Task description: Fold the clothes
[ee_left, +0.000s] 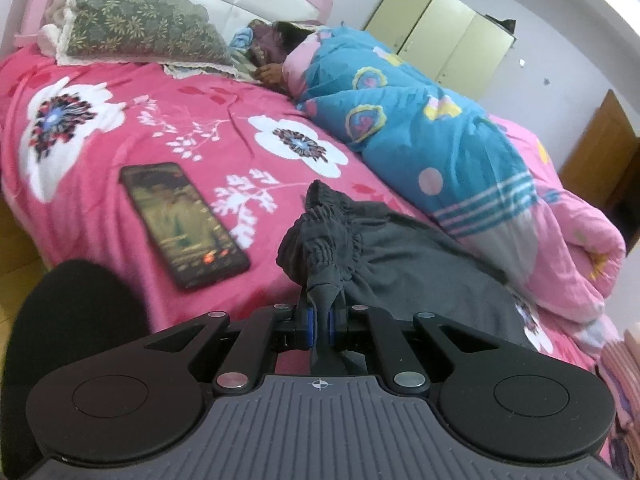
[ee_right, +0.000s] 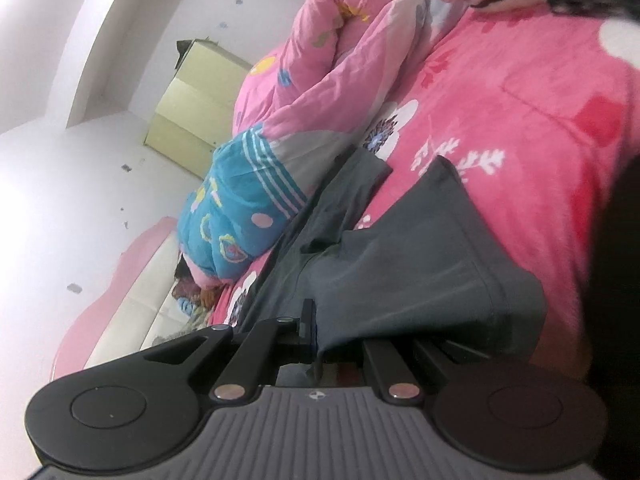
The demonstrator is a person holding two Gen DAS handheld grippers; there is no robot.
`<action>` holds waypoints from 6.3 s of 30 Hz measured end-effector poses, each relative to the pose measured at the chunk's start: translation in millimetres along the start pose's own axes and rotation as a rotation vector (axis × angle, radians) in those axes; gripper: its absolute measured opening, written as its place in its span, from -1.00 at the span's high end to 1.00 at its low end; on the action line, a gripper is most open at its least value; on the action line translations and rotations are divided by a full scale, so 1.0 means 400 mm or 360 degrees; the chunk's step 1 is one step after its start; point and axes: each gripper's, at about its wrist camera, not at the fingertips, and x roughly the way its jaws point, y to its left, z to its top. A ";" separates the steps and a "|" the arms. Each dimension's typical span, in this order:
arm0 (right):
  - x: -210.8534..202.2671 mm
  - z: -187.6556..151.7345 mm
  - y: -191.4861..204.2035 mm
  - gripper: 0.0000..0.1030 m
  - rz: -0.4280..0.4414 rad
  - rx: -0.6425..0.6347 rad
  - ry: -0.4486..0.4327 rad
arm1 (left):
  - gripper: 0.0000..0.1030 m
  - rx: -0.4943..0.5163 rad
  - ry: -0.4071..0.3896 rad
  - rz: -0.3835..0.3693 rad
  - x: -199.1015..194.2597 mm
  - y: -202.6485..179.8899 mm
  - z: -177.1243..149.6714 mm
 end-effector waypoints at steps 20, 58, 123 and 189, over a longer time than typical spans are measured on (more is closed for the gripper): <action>0.130 0.242 0.161 0.96 -0.0116 -0.0470 -0.0075 | 0.89 -0.0142 0.0084 -0.0305 0.046 -0.060 0.033; 0.992 0.407 0.270 -0.28 -0.0667 -0.1161 0.0528 | -0.37 0.0051 -0.0084 -0.0399 0.299 -0.070 0.051; 1.240 -0.263 0.643 0.10 0.0675 -0.2519 0.1246 | 0.62 0.0260 -0.0061 -0.0166 0.343 0.026 0.024; 1.235 0.146 0.413 0.33 0.0133 -0.2224 0.0764 | 0.60 0.0514 0.0027 -0.0054 0.478 -0.065 0.092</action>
